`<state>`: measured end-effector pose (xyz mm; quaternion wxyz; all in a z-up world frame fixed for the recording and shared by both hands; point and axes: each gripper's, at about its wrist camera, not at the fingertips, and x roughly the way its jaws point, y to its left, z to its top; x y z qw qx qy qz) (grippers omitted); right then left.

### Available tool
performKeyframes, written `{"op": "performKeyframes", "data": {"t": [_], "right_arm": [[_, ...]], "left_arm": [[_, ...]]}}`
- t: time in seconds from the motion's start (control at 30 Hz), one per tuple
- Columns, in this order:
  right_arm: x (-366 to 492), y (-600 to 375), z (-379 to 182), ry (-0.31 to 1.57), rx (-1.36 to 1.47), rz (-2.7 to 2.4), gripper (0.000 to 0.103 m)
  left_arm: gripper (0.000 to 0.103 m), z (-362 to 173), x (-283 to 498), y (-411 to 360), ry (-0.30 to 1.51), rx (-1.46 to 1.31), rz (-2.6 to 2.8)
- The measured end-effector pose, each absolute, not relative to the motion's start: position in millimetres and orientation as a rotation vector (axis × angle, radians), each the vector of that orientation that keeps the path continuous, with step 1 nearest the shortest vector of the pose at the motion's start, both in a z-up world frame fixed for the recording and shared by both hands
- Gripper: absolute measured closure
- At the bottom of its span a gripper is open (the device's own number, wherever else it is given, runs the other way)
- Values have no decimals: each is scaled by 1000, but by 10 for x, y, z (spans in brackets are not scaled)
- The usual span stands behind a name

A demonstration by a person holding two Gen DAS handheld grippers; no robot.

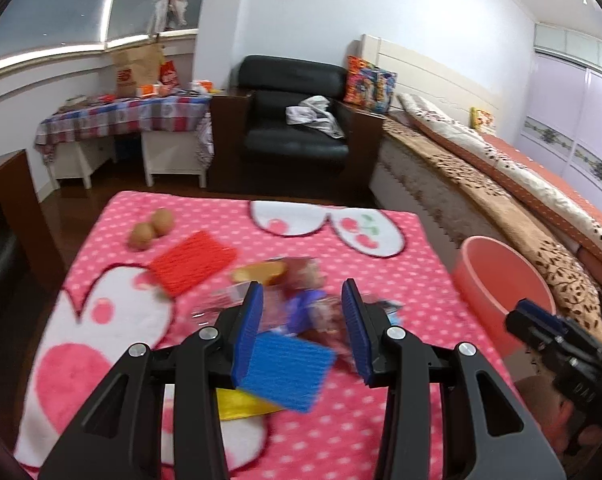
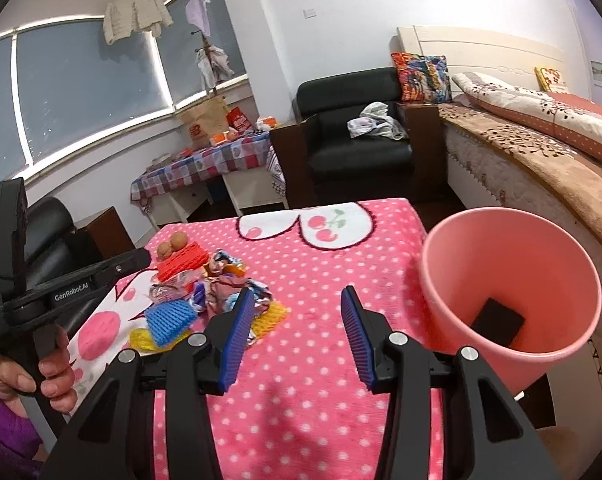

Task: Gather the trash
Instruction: 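Move both open tools back over the items on the table, then grasp the blue foam net with the right tool while the left tool grasps the clear barcode wrapper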

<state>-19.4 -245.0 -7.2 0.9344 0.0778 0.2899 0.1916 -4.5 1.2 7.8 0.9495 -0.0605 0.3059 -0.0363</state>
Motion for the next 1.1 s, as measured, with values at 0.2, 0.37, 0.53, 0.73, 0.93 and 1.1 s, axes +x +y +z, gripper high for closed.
{"op": "performKeyframes", "data": {"t": [0.2, 0.37, 0.53, 0.73, 0.93, 1.1], "right_arm": [[-162, -2279, -76, 599, 146, 424, 58], [-137, -2155, -67, 598, 141, 456, 58], [-161, -2017, -47, 597, 124, 490, 58], [-148, -1820, -98, 628, 111, 557, 58], [-21, -1577, -213, 680, 89, 612, 58], [109, -1398, -286, 724, 90, 656, 58]], "left_arm": [[62, -21, -183, 348, 644, -117, -9], [62, -47, -211, 499, 675, -116, 5], [62, -118, -94, 617, 722, -151, -6], [62, -285, 200, 662, 781, -207, -26], [62, -497, 411, 656, 850, -225, -40], [62, -550, 434, 655, 846, -231, -61]]}}
